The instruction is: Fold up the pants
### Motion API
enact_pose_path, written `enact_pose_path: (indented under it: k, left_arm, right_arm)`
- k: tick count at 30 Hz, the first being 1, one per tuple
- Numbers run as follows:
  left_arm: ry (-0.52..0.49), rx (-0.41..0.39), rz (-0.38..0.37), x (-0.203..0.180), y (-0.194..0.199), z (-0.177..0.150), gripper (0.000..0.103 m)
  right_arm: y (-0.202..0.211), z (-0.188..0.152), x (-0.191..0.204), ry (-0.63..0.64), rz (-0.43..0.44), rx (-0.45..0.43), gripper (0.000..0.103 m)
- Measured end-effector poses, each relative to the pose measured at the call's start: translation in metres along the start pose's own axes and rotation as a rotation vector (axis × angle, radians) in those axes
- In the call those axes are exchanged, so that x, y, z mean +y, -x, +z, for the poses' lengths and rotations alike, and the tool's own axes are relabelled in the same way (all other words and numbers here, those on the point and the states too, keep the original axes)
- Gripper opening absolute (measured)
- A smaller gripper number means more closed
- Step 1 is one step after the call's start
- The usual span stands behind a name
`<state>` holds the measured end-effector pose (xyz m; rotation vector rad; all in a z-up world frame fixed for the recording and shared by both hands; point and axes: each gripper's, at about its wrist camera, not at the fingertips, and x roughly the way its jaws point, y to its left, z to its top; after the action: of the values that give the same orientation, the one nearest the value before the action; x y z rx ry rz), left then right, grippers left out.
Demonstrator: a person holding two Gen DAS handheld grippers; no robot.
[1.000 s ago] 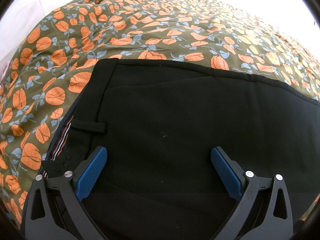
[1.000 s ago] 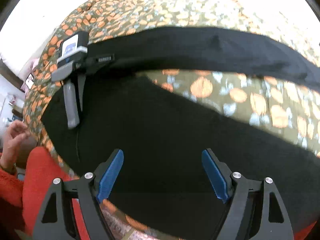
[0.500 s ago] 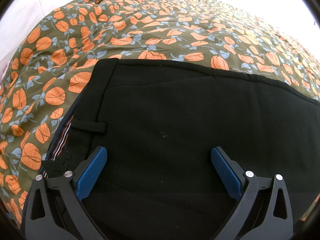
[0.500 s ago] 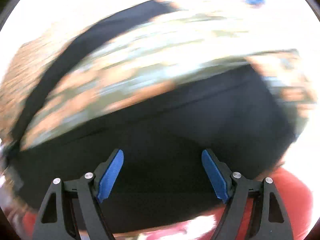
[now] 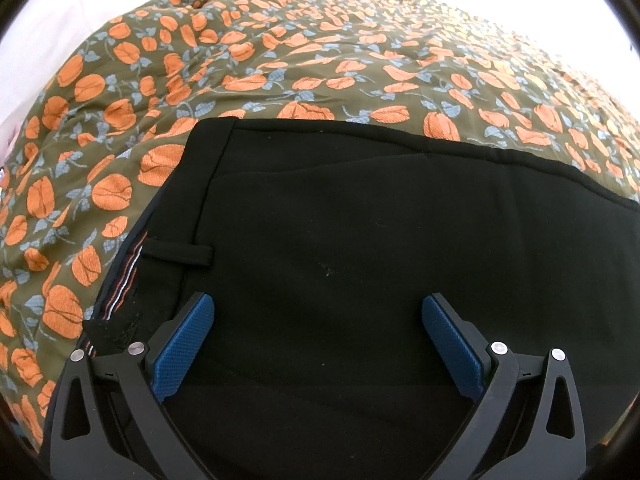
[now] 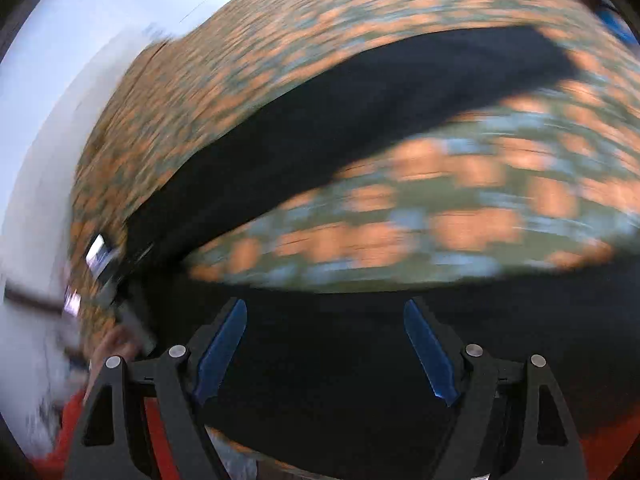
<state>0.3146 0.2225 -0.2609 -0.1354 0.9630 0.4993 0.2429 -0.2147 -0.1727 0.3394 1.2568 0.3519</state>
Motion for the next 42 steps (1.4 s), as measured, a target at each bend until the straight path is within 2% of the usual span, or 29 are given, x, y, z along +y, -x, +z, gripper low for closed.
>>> enact_pose_path:
  k: [2, 5, 10, 12, 14, 16, 18, 20, 22, 23, 24, 26, 28, 32, 36, 38, 40, 41, 42]
  left_arm:
    - [0.002, -0.001, -0.001, 0.000, 0.000, 0.000, 0.103]
    - [0.002, 0.000, -0.001, 0.001, 0.000, 0.001, 0.103]
    - [0.005, 0.000, -0.003, 0.002, 0.000, 0.001, 0.103]
    - [-0.006, 0.032, -0.019, 0.003, 0.002, 0.006, 0.103]
    - [-0.045, 0.091, -0.080, 0.005, 0.009, 0.014, 0.102]
    - [-0.049, 0.073, -0.220, 0.006, 0.035, 0.020, 0.102]
    - [-0.060, 0.042, -0.421, -0.002, 0.061, 0.025, 0.102]
    - [-0.117, 0.050, -0.519, -0.020, 0.074, 0.029, 0.102]
    - [-0.170, 0.055, -0.520, -0.034, 0.074, 0.029, 0.102]
    - [-0.203, 0.063, -0.509, -0.042, 0.069, 0.028, 0.102]
    - [-0.248, 0.085, -0.473, -0.052, 0.057, 0.025, 0.102]
    - [-0.286, 0.134, -0.409, -0.060, 0.035, 0.023, 0.102]
    - [-0.288, 0.160, -0.359, -0.059, 0.021, 0.024, 0.102]
    - [-0.245, 0.157, -0.295, -0.045, 0.012, 0.032, 0.102]
    - [-0.217, 0.142, -0.209, -0.019, 0.012, 0.041, 0.102]
    - [-0.196, 0.124, -0.200, -0.009, 0.018, 0.042, 0.102]
    - [-0.170, 0.096, -0.198, -0.002, 0.029, 0.041, 0.102]
    - [-0.159, 0.085, -0.197, 0.001, 0.034, 0.041, 0.102]
    - [-0.140, 0.074, -0.197, 0.003, 0.040, 0.039, 0.102]
  right_arm:
    - [-0.031, 0.007, 0.038, 0.071, 0.024, 0.056, 0.081]
    - [-0.059, 0.014, 0.072, 0.128, 0.046, 0.082, 0.081]
    - [-0.078, 0.023, 0.091, 0.183, 0.067, 0.088, 0.081]
    - [-0.085, 0.025, 0.091, 0.173, 0.071, 0.094, 0.081]
    - [-0.085, 0.041, 0.082, 0.158, 0.064, 0.083, 0.081]
    - [-0.088, 0.061, 0.089, 0.165, 0.066, 0.046, 0.082]
    - [-0.098, 0.084, 0.114, 0.234, 0.132, 0.024, 0.086]
    - [-0.122, 0.098, 0.138, 0.307, 0.191, 0.059, 0.086]
    - [-0.145, 0.108, 0.144, 0.324, 0.204, 0.099, 0.086]
    - [-0.160, 0.116, 0.138, 0.326, 0.175, 0.113, 0.086]
    - [-0.167, 0.119, 0.132, 0.330, 0.163, 0.125, 0.086]
    - [-0.179, 0.133, 0.103, 0.342, 0.121, 0.156, 0.086]
    - [-0.172, 0.154, 0.055, 0.341, 0.069, 0.127, 0.086]
    - [-0.125, 0.206, -0.074, 0.257, -0.041, 0.015, 0.083]
    - [-0.070, 0.237, -0.204, 0.110, -0.251, -0.066, 0.083]
    - [-0.039, 0.245, -0.264, 0.014, -0.398, -0.088, 0.083]
    - [-0.008, 0.249, -0.303, -0.059, -0.515, -0.132, 0.083]
    - [0.010, 0.252, -0.317, -0.085, -0.544, -0.172, 0.083]
    - [0.022, 0.257, -0.325, -0.099, -0.534, -0.202, 0.083]
